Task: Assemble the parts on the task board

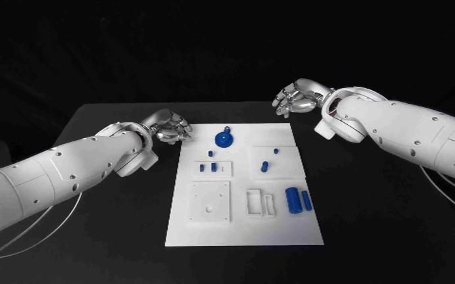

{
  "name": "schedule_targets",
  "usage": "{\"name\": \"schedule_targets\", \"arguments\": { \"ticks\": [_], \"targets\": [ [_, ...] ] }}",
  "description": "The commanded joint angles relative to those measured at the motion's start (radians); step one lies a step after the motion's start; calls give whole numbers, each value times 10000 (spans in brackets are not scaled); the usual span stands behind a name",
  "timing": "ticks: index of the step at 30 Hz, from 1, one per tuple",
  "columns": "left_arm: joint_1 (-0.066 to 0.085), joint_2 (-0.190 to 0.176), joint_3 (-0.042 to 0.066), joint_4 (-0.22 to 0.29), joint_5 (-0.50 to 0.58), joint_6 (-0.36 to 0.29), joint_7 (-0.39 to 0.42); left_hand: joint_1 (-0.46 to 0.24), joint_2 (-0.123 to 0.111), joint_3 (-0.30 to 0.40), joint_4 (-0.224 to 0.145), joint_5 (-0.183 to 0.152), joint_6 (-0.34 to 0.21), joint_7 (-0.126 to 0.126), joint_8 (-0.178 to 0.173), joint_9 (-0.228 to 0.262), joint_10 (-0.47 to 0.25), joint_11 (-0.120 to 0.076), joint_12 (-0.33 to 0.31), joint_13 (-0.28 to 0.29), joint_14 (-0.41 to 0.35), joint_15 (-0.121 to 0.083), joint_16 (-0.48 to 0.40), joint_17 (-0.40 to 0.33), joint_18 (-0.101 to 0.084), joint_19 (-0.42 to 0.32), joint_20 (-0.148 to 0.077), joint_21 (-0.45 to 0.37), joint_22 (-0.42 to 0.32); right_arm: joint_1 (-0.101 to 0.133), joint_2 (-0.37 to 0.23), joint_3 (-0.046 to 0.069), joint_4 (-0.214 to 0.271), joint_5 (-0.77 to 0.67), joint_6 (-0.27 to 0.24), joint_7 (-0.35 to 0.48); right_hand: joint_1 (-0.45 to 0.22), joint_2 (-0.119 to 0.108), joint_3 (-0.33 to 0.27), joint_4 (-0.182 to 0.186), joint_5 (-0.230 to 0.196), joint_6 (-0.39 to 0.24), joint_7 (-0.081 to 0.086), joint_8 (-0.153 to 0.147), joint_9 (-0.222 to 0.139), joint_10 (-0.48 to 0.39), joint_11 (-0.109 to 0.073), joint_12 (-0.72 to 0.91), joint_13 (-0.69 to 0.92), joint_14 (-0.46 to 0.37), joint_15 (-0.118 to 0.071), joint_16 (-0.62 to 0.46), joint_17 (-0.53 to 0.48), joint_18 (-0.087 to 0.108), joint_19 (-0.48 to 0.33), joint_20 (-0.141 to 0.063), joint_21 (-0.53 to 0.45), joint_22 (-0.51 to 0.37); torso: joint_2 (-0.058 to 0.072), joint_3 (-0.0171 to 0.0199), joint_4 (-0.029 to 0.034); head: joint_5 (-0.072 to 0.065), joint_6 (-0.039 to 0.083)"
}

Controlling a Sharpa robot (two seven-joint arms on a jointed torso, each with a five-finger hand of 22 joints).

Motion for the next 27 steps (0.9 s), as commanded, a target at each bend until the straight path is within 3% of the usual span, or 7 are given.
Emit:
{"name": "schedule_targets", "arguments": {
  "ticks": [1,4,7,11,17,19,27],
  "targets": [
    [114,-192,30,317,3074,-291,1227,-157,-34,53,97,-47,-34,-5,108,5,-286,130,-152,-16,-430,155,-644,-302,507,-453,135,-514,-235,-47,-174,-4,354,-1707,195,-122,132,5,70,3,-165,140,8,34,13,-41,-38,-108,14,686,-245,431,396,61,836,-318,361,99,1,9,-1,-96,100],
    [193,-416,32,702,3860,228,1531,-230,-19,-34,141,-70,-100,-7,225,10,-319,183,-172,35,-578,245,-1303,-602,374,-691,234,-994,-479,-99,-428,-25,812,-2339,-39,-226,112,-16,35,0,-388,442,155,145,60,278,-248,-4,128,1338,-492,940,863,61,1661,-627,724,207,12,-2,5,-136,133],
    [215,-619,32,1083,4118,590,1680,-349,19,-304,132,-80,-178,15,288,1,-297,173,-162,81,-457,236,-1491,-661,334,-655,225,-1127,-541,-149,-567,-72,1179,-3154,-338,-455,106,-45,56,4,-527,574,133,160,69,503,-382,56,228,1631,-623,1421,1244,61,2180,-849,973,330,12,-6,20,-120,161],
    [215,-832,29,1486,3602,717,1896,-524,105,-750,-10,-83,-295,37,361,-28,-291,223,-168,134,-707,300,-1964,-807,211,-941,288,-1485,-646,-162,-792,-312,1619,-4332,-673,-908,93,-286,501,120,-1042,647,121,106,69,588,-433,-38,286,1761,-690,2076,1679,61,2633,-1043,1225,543,2,-1,-5,-90,213],
    [210,-955,27,1846,4556,1014,1991,-653,-3,-860,-45,-17,-687,173,331,-132,-645,434,-318,101,-1566,786,-3266,-1256,-36,-1806,709,-2453,-1018,-170,-962,-642,2156,-5723,-652,-1658,-63,-650,971,312,-1409,627,141,16,65,523,-420,-268,193,1847,-682,2792,2021,61,2996,-1229,1523,868,-1,-21,-5,-126,289],
    [209,-1006,26,1910,4765,991,2022,-711,-28,-930,-14,-2,-833,218,372,-145,-799,490,-312,80,-1585,878,-3511,-1298,-25,-1896,812,-2604,-1063,-220,-985,-756,2358,-6210,-666,-1945,-92,-973,1315,633,-2038,583,169,-39,49,484,-387,-374,101,1794,-643,3006,2071,61,3029,-1268,1571,972,-11,-21,-20,-133,285],
    [207,-1024,26,1861,4499,791,2211,-751,12,-986,27,14,-885,218,493,-119,-812,487,-283,90,-1506,883,-3593,-1276,5,-1857,826,-2640,-1062,-483,-993,-770,2683,-6881,-849,-2257,39,-1558,1970,1219,-2934,491,207,-143,-22,217,-294,-447,-191,1802,-574,3334,2019,61,3151,-1337,1671,1081,-13,-21,-35,-237,269]
  ]
}}
